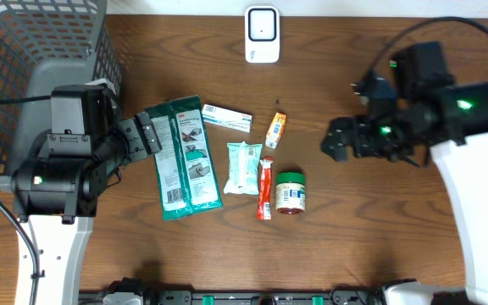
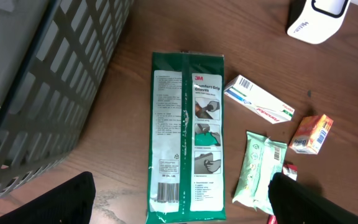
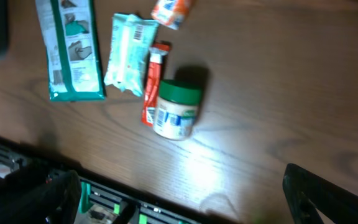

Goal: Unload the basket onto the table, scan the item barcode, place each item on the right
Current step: 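Move the right gripper left toward the green-capped jar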

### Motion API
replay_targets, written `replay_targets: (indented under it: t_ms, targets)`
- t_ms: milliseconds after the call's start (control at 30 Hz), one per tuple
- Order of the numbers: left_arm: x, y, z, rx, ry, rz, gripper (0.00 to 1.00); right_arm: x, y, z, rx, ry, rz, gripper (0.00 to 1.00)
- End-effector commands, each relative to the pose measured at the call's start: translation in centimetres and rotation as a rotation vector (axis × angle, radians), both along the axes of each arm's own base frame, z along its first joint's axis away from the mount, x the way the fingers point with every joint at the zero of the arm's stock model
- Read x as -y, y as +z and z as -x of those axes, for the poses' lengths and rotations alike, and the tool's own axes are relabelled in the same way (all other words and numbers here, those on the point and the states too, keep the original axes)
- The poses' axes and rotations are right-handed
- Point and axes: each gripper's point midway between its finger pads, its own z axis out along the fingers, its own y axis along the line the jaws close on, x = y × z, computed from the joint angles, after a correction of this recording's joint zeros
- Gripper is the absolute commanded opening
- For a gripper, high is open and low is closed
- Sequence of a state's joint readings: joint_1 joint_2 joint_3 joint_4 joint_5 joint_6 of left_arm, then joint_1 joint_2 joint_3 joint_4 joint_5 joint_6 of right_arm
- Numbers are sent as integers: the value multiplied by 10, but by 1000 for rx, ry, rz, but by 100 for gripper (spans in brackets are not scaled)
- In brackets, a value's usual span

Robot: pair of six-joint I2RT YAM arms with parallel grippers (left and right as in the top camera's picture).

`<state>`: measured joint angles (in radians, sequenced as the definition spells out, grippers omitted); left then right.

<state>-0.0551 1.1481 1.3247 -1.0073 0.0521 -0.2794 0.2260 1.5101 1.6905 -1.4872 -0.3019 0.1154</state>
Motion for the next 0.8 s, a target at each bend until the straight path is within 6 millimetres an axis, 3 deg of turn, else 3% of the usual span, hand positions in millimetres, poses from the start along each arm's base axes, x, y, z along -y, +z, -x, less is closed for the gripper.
replay_targets:
  t_ms: [0, 200, 433, 567, 767]
  targets:
    - [-2, 2, -1, 5, -8, -21, 90, -34, -14, 1, -51, 88, -53, 99]
    - [-2, 2, -1, 5, -8, -21, 90, -49, -71, 1, -132, 19, 50, 99]
    - [-2, 2, -1, 5, -8, -21, 90, -44, -147, 16, -168, -122, 199, 99]
    - [-2, 2, -1, 5, -7, -21, 90, -48, -178, 10, -85, -171, 233, 99]
    - [-2, 2, -1, 4, -7, -22, 90, -50, -200, 1, -23, -249, 210, 99]
